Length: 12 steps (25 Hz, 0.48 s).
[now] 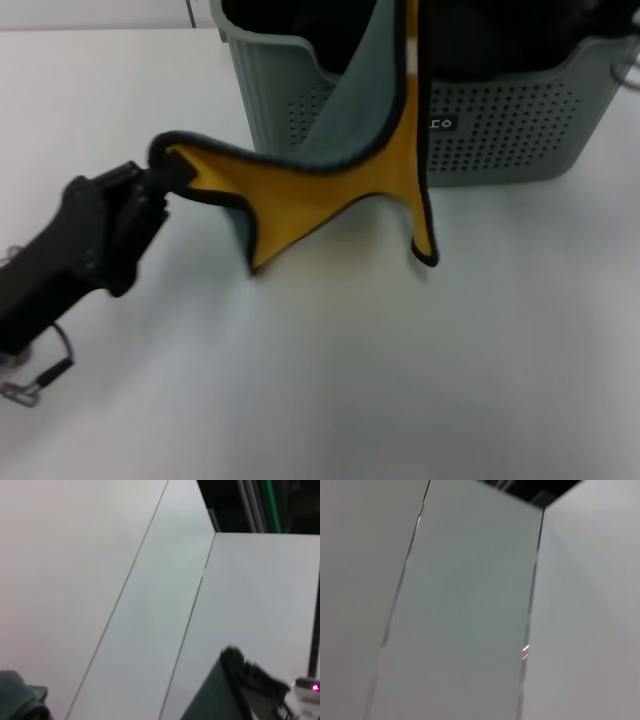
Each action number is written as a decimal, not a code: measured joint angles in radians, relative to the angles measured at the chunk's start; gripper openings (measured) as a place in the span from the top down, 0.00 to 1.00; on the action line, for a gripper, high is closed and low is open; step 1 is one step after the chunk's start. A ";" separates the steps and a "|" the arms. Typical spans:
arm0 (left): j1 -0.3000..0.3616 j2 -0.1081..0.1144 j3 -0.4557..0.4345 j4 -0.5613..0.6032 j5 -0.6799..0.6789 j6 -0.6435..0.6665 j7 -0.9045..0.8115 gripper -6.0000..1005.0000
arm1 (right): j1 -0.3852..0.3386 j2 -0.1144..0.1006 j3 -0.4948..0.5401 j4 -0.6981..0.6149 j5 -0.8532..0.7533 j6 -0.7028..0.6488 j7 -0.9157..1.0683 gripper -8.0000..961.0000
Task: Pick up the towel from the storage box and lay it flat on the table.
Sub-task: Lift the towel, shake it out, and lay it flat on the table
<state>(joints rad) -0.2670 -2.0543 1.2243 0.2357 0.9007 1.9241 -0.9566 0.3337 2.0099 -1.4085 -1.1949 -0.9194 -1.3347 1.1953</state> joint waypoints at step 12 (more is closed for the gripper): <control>0.168 0.049 0.006 0.267 -0.012 0.113 -0.371 0.97 | -0.308 -0.010 0.074 -0.267 -0.149 -0.227 0.296 0.97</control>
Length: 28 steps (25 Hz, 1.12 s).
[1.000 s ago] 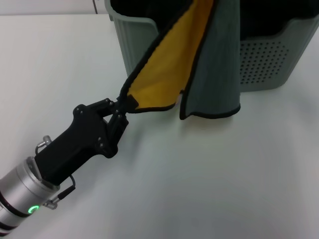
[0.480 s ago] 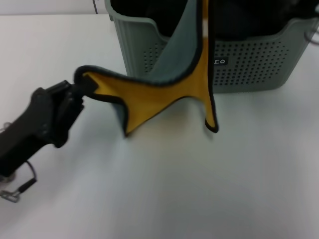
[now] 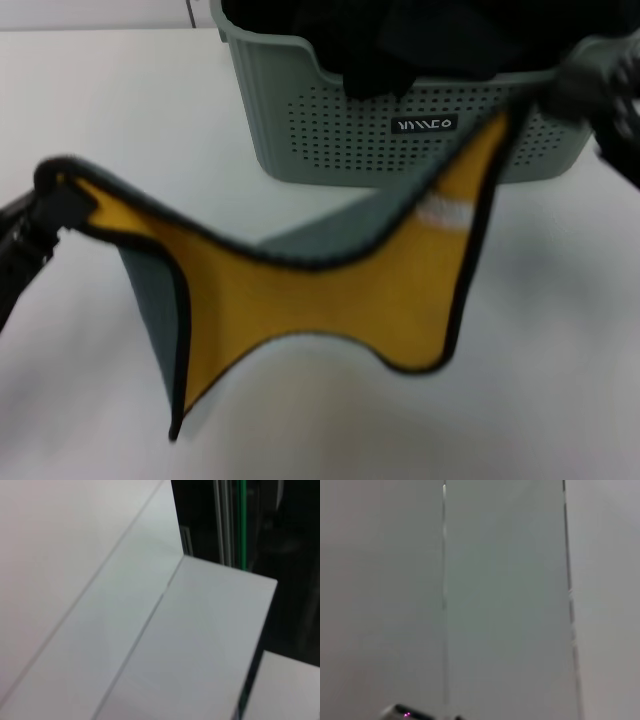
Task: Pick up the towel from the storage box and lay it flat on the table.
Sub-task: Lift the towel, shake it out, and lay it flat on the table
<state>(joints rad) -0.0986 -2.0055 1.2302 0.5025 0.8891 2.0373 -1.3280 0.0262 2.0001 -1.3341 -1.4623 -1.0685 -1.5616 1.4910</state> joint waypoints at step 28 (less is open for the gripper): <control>-0.350 -0.024 0.102 -0.223 0.431 -0.450 0.064 0.98 | 0.240 0.011 0.275 0.736 -0.371 -0.095 -0.022 0.97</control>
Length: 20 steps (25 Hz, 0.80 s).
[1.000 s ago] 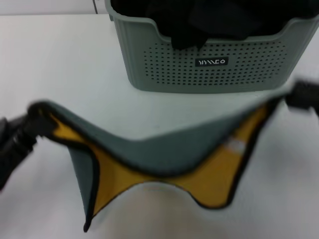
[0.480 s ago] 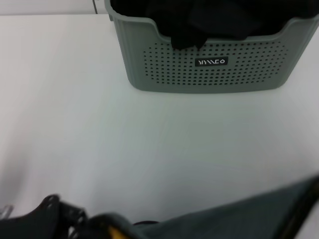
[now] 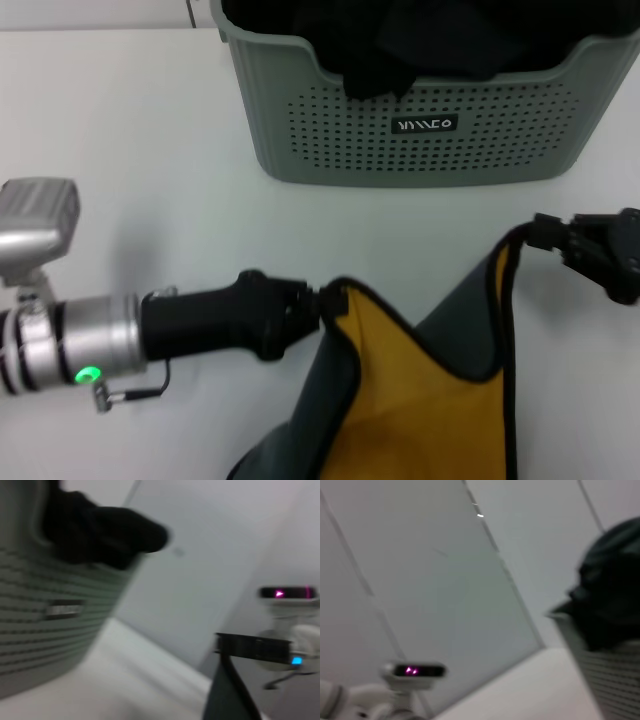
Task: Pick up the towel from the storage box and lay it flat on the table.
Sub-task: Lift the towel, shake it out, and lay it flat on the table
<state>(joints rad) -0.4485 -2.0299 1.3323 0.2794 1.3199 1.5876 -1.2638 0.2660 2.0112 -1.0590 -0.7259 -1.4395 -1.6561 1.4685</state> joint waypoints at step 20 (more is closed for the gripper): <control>-0.038 0.062 -0.013 0.184 0.075 -0.403 -0.027 0.98 | 0.058 0.003 -0.187 0.017 0.019 0.439 -0.023 0.96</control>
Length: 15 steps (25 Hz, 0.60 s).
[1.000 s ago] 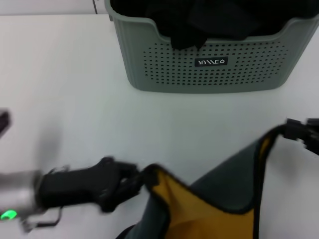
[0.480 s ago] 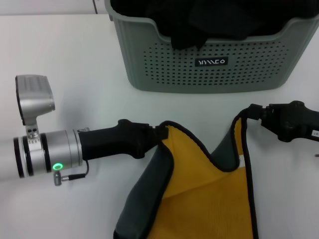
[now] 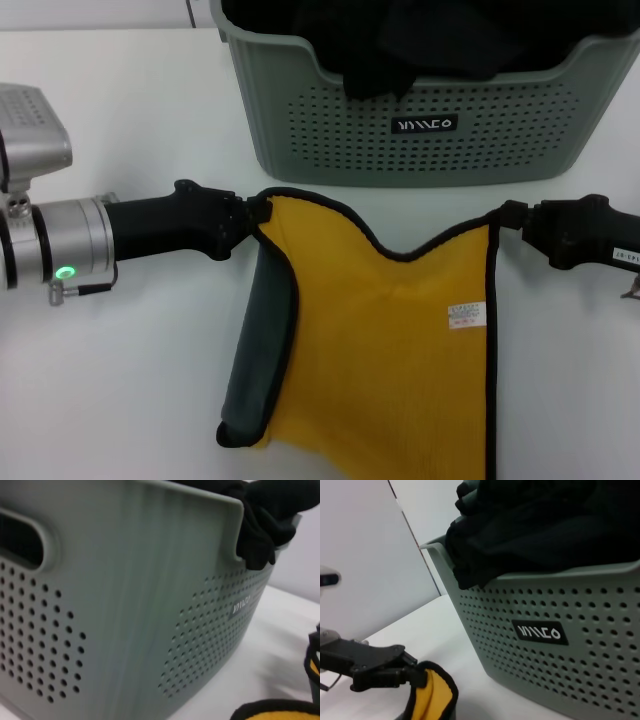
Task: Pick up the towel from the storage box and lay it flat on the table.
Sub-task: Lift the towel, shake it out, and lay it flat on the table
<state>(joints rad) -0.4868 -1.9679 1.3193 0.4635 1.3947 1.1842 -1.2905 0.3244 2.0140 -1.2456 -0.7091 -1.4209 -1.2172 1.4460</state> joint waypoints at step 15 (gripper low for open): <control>0.034 -0.042 0.000 0.313 0.415 -0.076 -0.114 0.98 | 0.065 0.000 0.003 0.039 -0.015 0.091 -0.024 0.96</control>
<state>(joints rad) -0.4532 -2.0101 1.3192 0.7764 1.8101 1.1081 -1.4044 0.3894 2.0140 -1.2429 -0.6703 -1.4357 -1.1262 1.4220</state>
